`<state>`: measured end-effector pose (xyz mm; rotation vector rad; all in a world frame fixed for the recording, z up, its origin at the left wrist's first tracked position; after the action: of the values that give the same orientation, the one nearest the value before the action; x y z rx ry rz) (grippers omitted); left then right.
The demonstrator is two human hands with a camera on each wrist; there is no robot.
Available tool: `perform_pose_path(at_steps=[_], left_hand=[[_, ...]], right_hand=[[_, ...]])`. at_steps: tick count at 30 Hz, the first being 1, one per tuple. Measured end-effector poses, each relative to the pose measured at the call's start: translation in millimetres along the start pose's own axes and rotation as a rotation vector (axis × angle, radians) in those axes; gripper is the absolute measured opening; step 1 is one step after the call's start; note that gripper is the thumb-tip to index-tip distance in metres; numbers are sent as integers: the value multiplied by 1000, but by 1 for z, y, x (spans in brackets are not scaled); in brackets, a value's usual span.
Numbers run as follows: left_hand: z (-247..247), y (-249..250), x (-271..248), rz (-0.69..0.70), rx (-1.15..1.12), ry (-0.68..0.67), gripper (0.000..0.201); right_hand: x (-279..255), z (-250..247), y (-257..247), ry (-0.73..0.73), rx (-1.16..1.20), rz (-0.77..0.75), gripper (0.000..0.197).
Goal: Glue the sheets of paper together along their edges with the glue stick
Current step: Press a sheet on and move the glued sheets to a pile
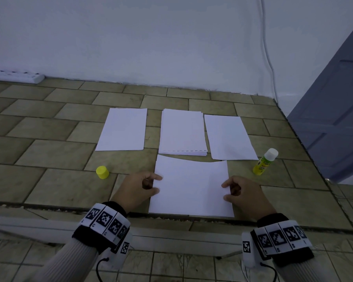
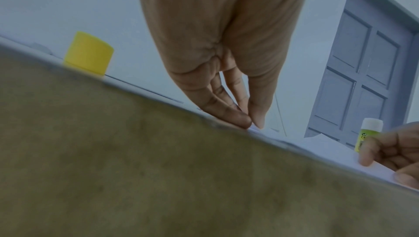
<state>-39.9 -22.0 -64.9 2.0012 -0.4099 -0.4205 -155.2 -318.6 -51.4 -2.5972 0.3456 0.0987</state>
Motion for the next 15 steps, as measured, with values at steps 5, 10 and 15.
perform_pose_path(at_steps=[5, 10, 15], left_hand=[[1, -1, -1, 2, 3, 6, 32], [1, -2, -1, 3, 4, 18, 31], [2, -1, -2, 11, 12, 28, 31]], right_hand=[[0, 0, -1, 0, -18, -10, 26], [0, 0, -1, 5, -18, -3, 26], [0, 0, -1, 8, -23, -1, 26]])
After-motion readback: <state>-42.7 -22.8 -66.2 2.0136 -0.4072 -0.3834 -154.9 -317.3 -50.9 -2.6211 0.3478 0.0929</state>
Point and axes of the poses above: each hand's wrist, its own x-axis towards the middle knuckle, its own z-axis out of the palm, y = z × x, the point moved 1 cm from there along x, towards the middle knuckle, and after that the axes turned 12 degrees about -x, right-handed, at the moved point
